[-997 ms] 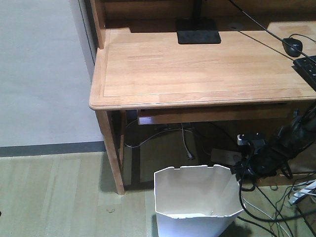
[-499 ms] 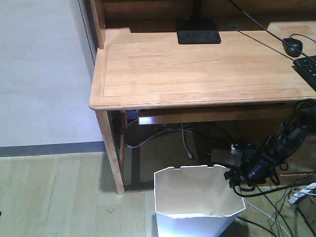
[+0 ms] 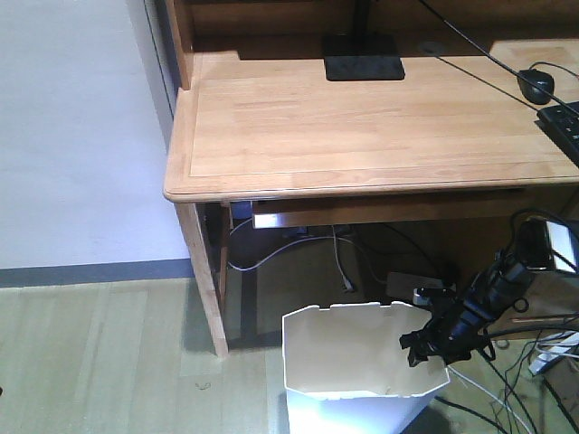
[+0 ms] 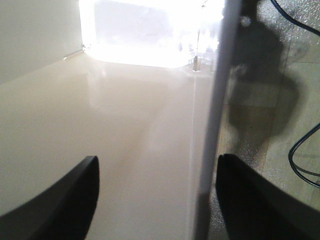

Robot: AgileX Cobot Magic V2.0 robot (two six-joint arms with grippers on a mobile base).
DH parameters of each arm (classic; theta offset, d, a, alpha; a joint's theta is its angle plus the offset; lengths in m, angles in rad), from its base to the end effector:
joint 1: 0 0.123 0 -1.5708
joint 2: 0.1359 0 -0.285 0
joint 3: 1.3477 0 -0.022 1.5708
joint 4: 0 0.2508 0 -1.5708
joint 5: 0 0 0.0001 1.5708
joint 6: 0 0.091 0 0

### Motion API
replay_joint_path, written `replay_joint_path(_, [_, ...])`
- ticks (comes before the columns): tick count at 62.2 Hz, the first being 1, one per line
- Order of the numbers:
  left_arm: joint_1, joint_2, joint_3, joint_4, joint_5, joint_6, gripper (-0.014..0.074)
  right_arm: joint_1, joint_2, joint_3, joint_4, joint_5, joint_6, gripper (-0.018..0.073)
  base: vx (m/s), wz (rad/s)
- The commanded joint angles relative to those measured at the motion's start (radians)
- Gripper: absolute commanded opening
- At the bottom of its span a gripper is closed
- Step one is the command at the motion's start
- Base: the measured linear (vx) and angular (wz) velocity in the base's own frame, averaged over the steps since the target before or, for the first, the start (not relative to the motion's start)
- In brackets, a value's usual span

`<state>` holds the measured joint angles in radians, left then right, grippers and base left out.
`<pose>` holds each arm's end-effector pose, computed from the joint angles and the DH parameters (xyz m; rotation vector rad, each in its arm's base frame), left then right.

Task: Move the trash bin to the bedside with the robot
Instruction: 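Close the right gripper on the bin rim and lift it slightly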

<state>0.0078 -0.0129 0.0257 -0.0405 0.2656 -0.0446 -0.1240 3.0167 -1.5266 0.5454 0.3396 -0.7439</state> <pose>0.0550 -0.0005 0.1812 -0.0729 1.7607 -0.0645 0.3366 -0.0261 -0.2126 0.1354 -3.0314 -0.2932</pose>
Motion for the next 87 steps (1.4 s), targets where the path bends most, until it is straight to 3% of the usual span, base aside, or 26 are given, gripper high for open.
replay_joint_path(1, [0.000, -0.014, 0.012, -0.004, -0.069, -0.006, -0.0006, -0.004, -0.033, -0.045, 0.006, 0.023, 0.021, 0.0387, 0.00, 0.00])
replay_joint_path(7, [0.000, -0.014, 0.012, -0.004, -0.069, -0.006, -0.0006, -0.004, -0.015, -0.079, 0.004, 0.049, 0.019, 0.0242, 0.00, 0.00])
replay_joint_path(15, [0.000, -0.014, 0.012, -0.004, -0.069, -0.006, -0.0006, -0.004, -0.013, -0.109, 0.010, 0.100, -0.011, -0.0016, 0.00, 0.00])
replay_joint_path(23, [0.000, -0.014, 0.012, -0.004, -0.069, -0.006, -0.0006, -0.007, -0.038, -0.109, 0.071, 0.127, -0.073, -0.0012, 0.00, 0.00])
replay_joint_path(30, [0.000, -0.014, 0.012, -0.004, -0.069, -0.006, -0.0006, -0.021, -0.074, -0.077, 0.177, 0.152, -0.188, -0.0011, 0.00, 0.00])
replay_joint_path(46, [0.000, -0.014, 0.012, -0.004, -0.069, -0.006, -0.0006, -0.100, -0.190, 0.086, 0.489, 0.186, -0.552, -0.0006, 0.00, 0.00])
replay_joint_path(59, [0.000, -0.014, 0.012, -0.004, -0.069, -0.006, -0.0006, -0.120, -0.352, 0.244, 0.492, 0.192, -0.669, -0.0005, 0.00, 0.00])
replay_joint_path(87, [0.000, -0.014, 0.012, -0.004, -0.069, -0.006, -0.0006, -0.120, -0.671, 0.484, 0.501, 0.238, -0.701, -0.0005, 0.00, 0.00])
